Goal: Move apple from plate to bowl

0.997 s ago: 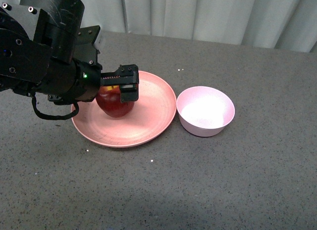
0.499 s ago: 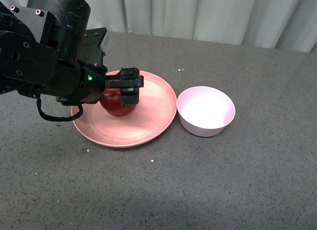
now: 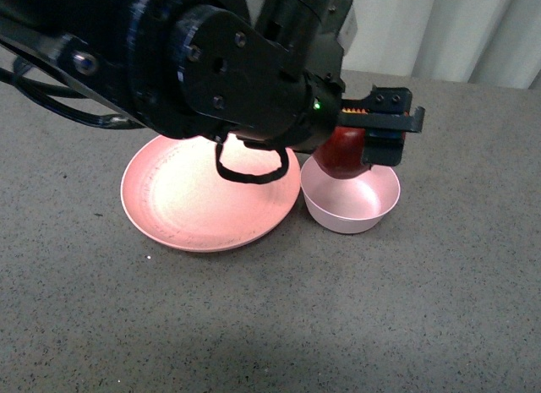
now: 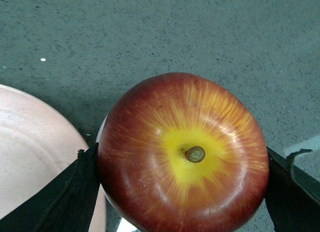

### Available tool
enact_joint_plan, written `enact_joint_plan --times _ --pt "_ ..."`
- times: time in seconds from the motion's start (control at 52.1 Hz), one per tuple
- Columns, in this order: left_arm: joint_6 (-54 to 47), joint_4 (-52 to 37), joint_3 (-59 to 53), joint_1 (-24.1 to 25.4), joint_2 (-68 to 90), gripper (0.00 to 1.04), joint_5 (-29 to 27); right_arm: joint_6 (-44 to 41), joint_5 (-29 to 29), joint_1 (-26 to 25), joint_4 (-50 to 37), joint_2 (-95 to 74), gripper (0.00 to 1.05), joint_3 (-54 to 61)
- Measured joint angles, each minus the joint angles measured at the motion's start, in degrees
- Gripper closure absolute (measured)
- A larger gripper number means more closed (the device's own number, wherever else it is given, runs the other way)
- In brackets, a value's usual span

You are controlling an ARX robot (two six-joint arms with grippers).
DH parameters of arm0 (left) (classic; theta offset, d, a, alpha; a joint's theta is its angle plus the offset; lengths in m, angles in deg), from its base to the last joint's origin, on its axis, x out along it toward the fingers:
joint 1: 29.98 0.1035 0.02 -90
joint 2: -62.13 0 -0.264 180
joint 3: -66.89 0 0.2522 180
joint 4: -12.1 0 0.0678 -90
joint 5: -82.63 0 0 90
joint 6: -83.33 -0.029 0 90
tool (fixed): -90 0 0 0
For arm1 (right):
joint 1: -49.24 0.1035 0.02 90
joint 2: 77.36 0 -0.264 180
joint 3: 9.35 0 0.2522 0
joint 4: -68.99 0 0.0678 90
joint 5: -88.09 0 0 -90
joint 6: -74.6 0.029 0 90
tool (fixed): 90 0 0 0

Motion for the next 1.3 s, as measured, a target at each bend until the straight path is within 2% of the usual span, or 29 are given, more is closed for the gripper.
enact_joint_plan --times 0.556,0.575,0.652,0.691,0.921,1.017,1.151,1.285,1.304 --pt "-3.85 2.19 5.2 -2.91 8.15 0.23 -3.65 0.0 0.0 0.0 0.0 0.0 0.09 0.0" --pt "-3.93 2.29 5.35 -2.97 8.24 0.22 -3.78 0.0 0.0 0.0 0.0 0.0 0.09 0.0" --pt "-4.2 2.6 5.75 -3.21 8.35 0.07 -4.33 0.0 0.0 0.0 0.0 0.0 0.09 0.0" --pt "-4.42 2.6 5.86 -3.23 8.35 0.05 -4.28 0.0 0.0 0.0 0.0 0.0 0.09 0.0" --pt "-4.13 0.04 3.52 -2.93 4.87 0.07 -5.64 0.0 0.0 0.0 0.0 0.0 0.09 0.0" --pt "-2.91 -3.06 0.02 -2.23 0.5 0.07 -7.54 0.0 0.0 0.0 0.0 0.0 0.09 0.0" --pt "-0.31 -11.72 -11.76 0.5 -12.0 0.07 -13.55 0.0 0.0 0.0 0.0 0.0 0.09 0.0" --pt "0.31 -14.43 -23.04 3.06 -21.18 0.07 -17.0 0.0 0.0 0.0 0.0 0.0 0.09 0.0" --pt "-1.18 -19.45 -31.23 4.28 -25.77 0.11 -22.36 0.0 0.02 0.0 0.0 0.0 0.09 0.0"
